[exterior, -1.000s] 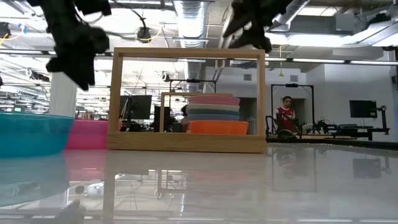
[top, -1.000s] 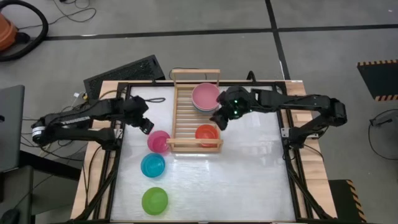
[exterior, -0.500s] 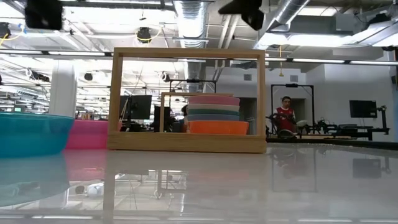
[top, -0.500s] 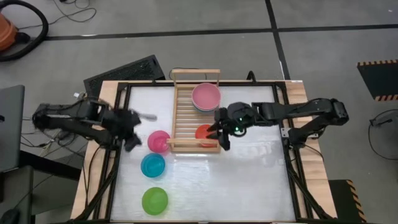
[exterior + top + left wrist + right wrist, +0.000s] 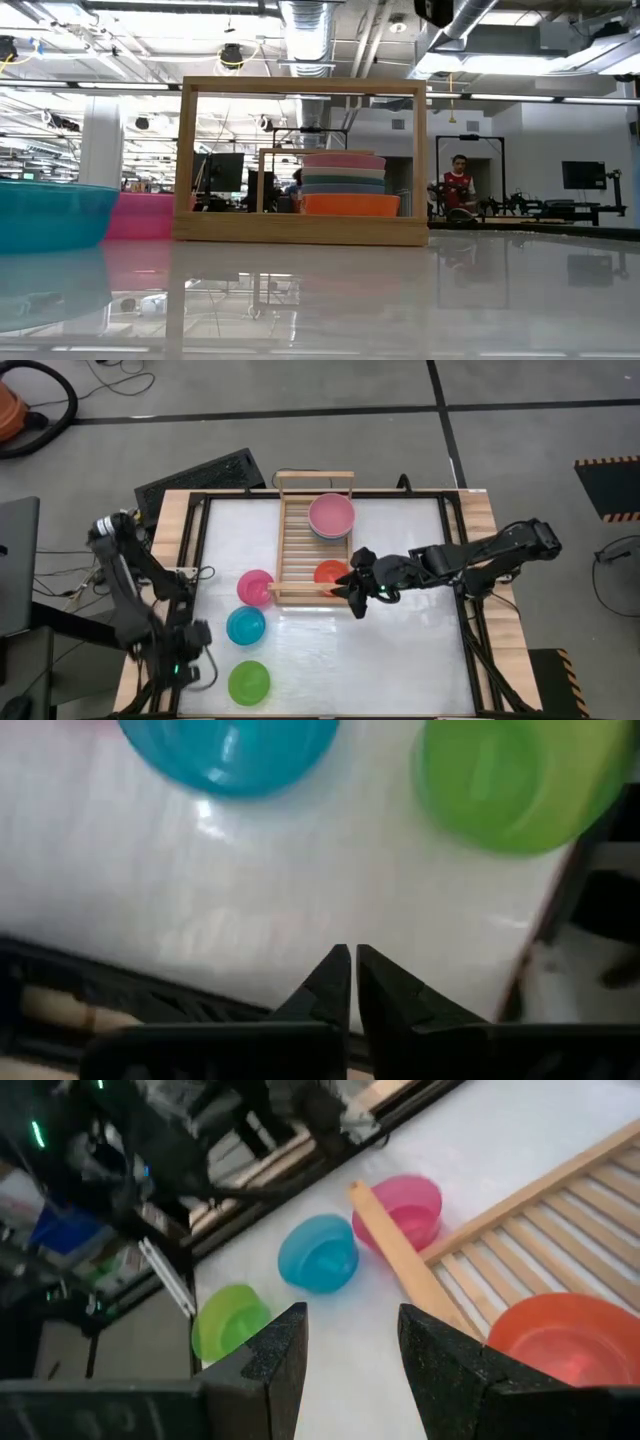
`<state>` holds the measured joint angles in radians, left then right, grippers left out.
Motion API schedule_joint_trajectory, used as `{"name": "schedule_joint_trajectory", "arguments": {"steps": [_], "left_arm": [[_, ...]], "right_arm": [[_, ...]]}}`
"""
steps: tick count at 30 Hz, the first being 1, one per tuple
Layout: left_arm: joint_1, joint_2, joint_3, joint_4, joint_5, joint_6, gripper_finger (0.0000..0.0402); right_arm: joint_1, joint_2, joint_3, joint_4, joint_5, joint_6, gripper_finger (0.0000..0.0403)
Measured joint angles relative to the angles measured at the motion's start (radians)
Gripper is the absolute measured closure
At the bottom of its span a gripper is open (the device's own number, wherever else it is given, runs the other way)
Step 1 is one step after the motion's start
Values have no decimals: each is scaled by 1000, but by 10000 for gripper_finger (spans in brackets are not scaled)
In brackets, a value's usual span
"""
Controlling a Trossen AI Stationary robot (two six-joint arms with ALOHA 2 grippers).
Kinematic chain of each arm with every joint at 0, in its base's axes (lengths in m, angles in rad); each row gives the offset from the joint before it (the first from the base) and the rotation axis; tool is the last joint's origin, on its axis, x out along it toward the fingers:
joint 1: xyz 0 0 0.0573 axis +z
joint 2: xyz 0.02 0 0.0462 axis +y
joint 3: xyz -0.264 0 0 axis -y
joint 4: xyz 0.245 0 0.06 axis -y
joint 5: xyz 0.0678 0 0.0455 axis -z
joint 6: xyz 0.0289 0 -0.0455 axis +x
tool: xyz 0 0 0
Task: Place and stack bowls onto a shelf
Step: Adjust the colored bowls
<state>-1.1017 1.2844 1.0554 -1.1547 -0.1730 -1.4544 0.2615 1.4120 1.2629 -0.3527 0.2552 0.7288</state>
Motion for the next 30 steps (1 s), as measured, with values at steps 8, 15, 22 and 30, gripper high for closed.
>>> {"name": "schedule_joint_trajectory", "arguments": {"steps": [8, 15, 22, 30], "left_arm": [[-52, 286, 0, 152, 46, -70, 401], [126, 423, 0, 477, -26, -35, 401], [436, 547, 46, 958, 92, 440, 401], [662, 647, 223, 812, 178, 865, 401]], "right_arm": [[45, 0, 0, 45, 41, 19, 221], [52, 0, 0, 39, -14, -27, 221], [54, 0, 0, -21, -125, -99, 221], [116, -4, 0, -184, -126, -83, 221]]}}
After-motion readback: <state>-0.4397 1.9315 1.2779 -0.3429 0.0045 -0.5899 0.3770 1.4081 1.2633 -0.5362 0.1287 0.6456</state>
